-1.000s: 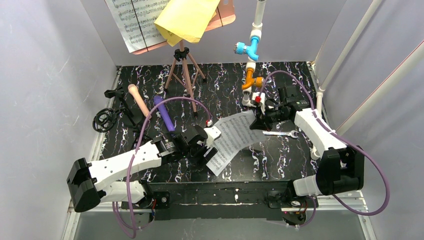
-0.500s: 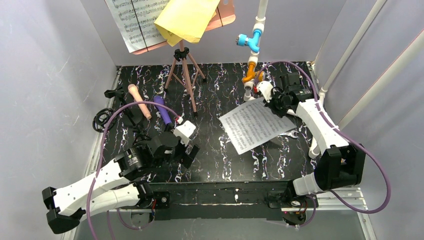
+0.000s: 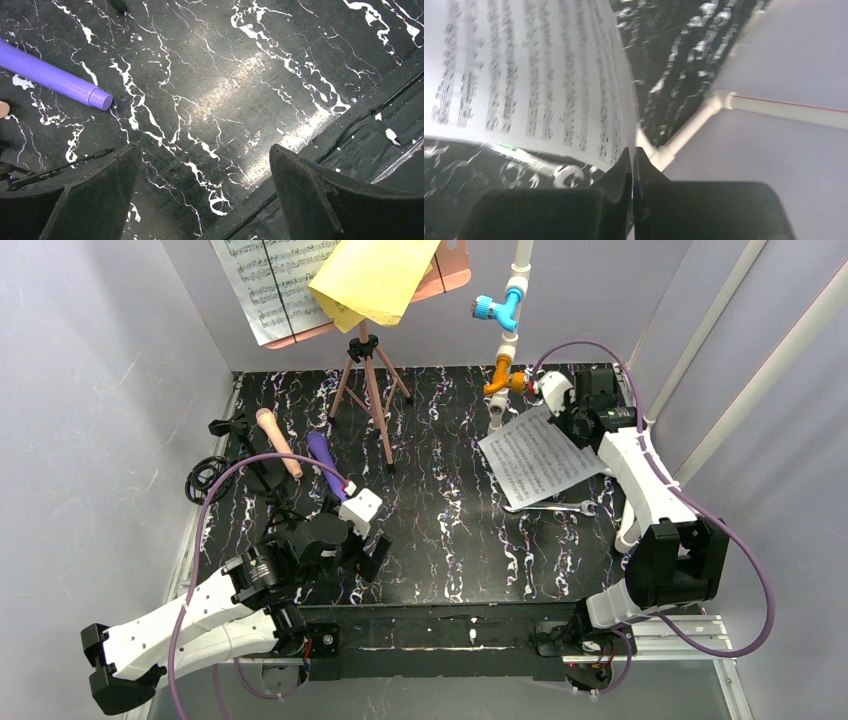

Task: Pack up the instrument practice props
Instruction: Place the sheet music at the corner of the board.

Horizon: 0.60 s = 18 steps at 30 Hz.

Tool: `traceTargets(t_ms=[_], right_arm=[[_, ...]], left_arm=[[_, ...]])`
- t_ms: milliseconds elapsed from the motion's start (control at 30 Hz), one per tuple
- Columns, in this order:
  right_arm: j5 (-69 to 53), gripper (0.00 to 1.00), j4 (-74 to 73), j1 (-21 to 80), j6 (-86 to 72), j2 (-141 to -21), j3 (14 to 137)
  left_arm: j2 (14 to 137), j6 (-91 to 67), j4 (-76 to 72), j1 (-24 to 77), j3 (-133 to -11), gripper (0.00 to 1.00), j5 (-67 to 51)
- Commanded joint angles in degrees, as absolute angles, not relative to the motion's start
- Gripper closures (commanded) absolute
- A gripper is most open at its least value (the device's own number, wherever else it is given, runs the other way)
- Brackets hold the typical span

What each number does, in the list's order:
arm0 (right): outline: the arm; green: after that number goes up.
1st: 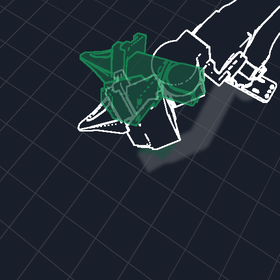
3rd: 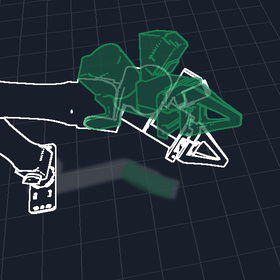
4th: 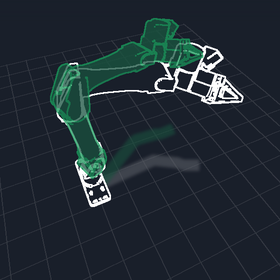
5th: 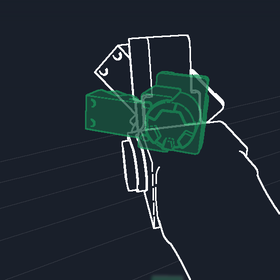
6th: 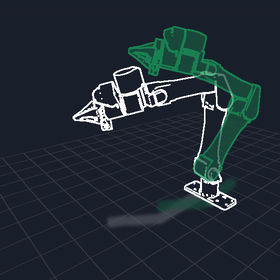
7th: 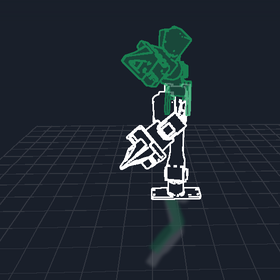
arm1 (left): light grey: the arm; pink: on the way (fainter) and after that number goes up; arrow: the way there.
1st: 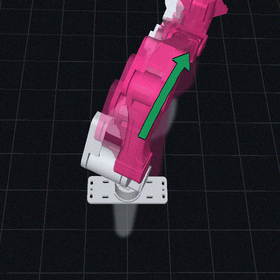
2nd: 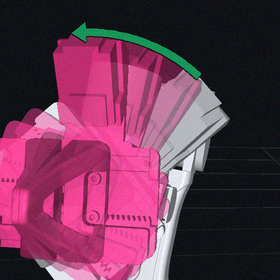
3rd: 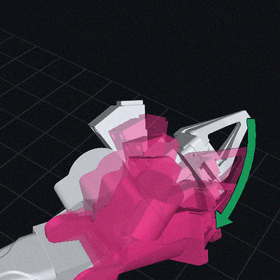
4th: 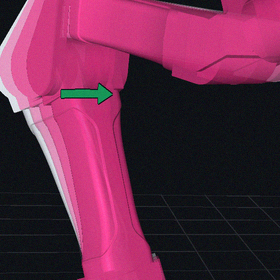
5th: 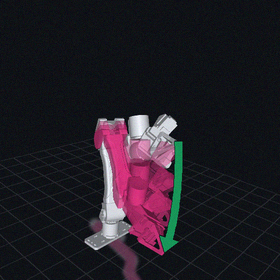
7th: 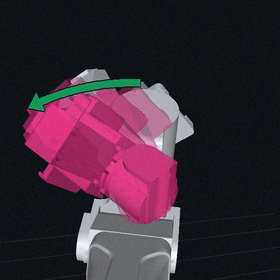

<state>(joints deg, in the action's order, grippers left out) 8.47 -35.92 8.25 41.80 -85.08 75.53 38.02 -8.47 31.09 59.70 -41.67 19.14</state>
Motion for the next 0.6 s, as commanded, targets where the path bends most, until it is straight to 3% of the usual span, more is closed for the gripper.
traceTargets(t_ms=[0, 567], right_arm=[[19.93, 0.99, -22.22, 7.50, 35.52, -86.41, 76.65], [37.53, 0.99, 3.23, 13.79, 41.70, -98.04, 77.51]], left_arm=[[38.11, -9.45, 29.49, 59.41, -41.45, 0.02, 20.25], [37.60, -10.74, 30.37, 59.44, -42.47, 0.02, 19.43]])
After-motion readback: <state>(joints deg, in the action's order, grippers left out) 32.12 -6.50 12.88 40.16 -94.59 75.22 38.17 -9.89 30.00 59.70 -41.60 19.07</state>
